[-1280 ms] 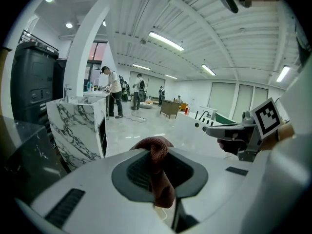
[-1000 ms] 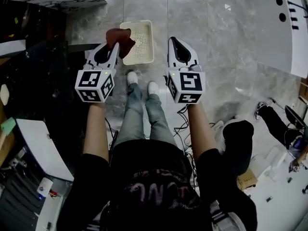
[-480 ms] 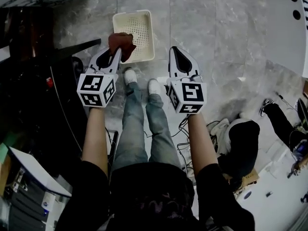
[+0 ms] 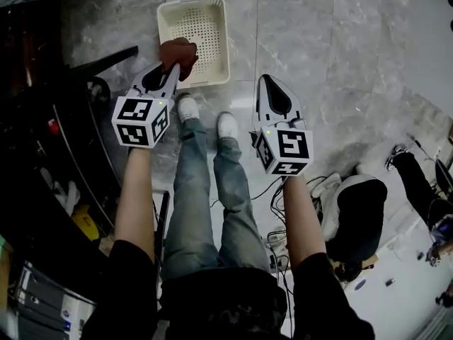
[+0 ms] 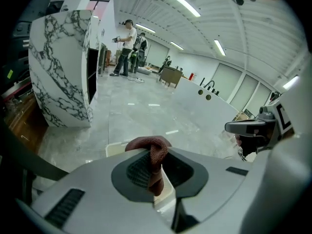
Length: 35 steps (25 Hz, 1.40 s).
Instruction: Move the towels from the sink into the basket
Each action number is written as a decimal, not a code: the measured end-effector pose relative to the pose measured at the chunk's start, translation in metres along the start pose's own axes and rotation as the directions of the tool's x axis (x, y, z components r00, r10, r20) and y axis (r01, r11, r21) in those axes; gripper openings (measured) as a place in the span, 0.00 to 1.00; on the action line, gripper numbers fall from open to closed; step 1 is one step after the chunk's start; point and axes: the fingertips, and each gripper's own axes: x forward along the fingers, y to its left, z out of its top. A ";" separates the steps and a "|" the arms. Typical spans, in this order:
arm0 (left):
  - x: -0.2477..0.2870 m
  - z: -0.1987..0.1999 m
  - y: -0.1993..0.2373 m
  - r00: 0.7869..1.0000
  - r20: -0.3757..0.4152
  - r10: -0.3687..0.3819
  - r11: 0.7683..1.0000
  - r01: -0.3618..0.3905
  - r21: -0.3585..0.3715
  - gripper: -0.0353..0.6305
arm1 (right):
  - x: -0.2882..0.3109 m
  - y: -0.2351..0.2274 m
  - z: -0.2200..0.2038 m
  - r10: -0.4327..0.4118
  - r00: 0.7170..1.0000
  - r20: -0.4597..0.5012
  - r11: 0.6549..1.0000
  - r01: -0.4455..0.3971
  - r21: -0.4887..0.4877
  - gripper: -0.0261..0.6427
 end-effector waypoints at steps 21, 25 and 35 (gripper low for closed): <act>0.035 -0.048 0.009 0.994 -0.108 -0.003 1.000 0.006 0.029 0.39 | 0.020 -0.007 -0.025 0.005 1.000 -0.025 1.000 -0.005 0.018 0.06; 0.026 -0.040 0.002 0.996 -0.094 -0.005 1.000 0.008 0.028 0.37 | 0.014 -0.003 -0.014 0.005 1.000 -0.017 1.000 -0.004 0.015 0.06; -0.020 0.017 -0.017 0.999 -0.011 0.040 0.998 -0.039 0.043 0.13 | -0.017 0.021 0.042 0.033 0.999 0.040 0.999 -0.033 -0.014 0.06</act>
